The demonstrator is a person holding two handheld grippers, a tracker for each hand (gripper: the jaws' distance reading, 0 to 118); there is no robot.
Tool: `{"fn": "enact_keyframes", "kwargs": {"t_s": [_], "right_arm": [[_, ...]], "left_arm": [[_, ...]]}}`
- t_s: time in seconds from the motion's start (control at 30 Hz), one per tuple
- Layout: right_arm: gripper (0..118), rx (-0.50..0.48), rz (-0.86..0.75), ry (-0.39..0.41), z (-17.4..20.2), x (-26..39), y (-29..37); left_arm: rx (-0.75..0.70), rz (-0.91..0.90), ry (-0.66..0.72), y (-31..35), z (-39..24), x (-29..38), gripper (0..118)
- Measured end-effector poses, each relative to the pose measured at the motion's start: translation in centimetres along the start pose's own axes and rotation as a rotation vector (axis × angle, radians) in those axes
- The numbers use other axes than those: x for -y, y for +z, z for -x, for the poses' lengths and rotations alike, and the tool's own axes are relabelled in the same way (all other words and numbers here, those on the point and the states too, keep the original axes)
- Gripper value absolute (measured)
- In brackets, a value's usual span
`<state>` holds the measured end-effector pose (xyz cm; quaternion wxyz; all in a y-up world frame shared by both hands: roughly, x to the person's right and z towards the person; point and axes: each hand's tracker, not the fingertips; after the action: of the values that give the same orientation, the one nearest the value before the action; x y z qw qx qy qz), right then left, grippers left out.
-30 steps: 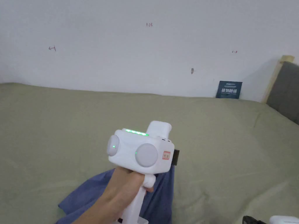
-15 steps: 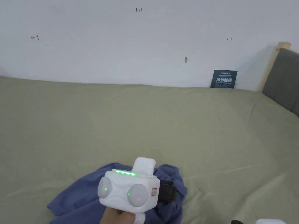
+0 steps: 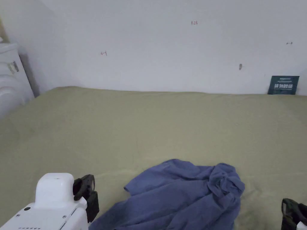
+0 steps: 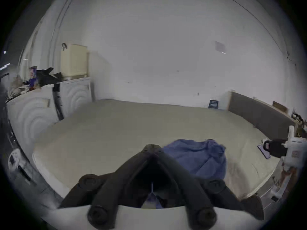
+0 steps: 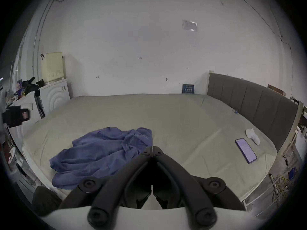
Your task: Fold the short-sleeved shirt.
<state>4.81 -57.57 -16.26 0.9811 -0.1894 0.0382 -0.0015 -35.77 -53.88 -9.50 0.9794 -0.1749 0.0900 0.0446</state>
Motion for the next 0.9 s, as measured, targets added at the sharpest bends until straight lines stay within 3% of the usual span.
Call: {"fn": "enact_keyframes", "kwargs": {"t_s": [0.1,0.2,0.4,0.43,0.5,0.53,0.67,0.77,0.83,0.9], "right_arm": [[0,-0.018,0.001,-0.003,0.6,0.0,0.2],[0,-0.029,0.006,-0.004,0.9,-0.1,0.0],[0,-0.035,0.045,-0.003,1.5,0.4,-1.4],[0,-0.027,0.053,-0.003,1.6,0.7,-1.8],[0,-0.033,0.076,0.003,1.6,1.1,-2.4],[0,-0.030,0.086,0.004,1.6,1.3,-2.7],[0,-0.033,0.134,0.025,1.8,2.1,-4.0],[0,-0.038,0.159,0.026,1.9,2.5,-4.6],[0,-0.037,0.181,0.013,1.8,2.9,-5.2],[0,-0.025,0.205,0.010,1.5,2.9,-6.3]], "left_arm": [[-0.040,0.045,0.072,0.2,2.1,0.9,0],[-0.095,0.147,0.038,-1.8,3.4,1.9,0],[0.043,0.460,0.071,-10.9,4.9,5.6,2],[0.038,0.494,0.083,-12.5,4.9,6.3,14],[0.057,0.571,0.055,-15.4,5.1,7.5,96],[0.057,0.624,0.050,-16.7,4.8,8.1,117],[-0.048,0.655,-0.080,-20.1,4.1,10.0,116],[-0.052,0.737,-0.060,-21.5,3.8,10.6,114],[-0.040,0.707,-0.083,-20.5,3.3,10.5,104],[0.000,0.700,-0.136,-19.6,2.6,9.9,73]]}}
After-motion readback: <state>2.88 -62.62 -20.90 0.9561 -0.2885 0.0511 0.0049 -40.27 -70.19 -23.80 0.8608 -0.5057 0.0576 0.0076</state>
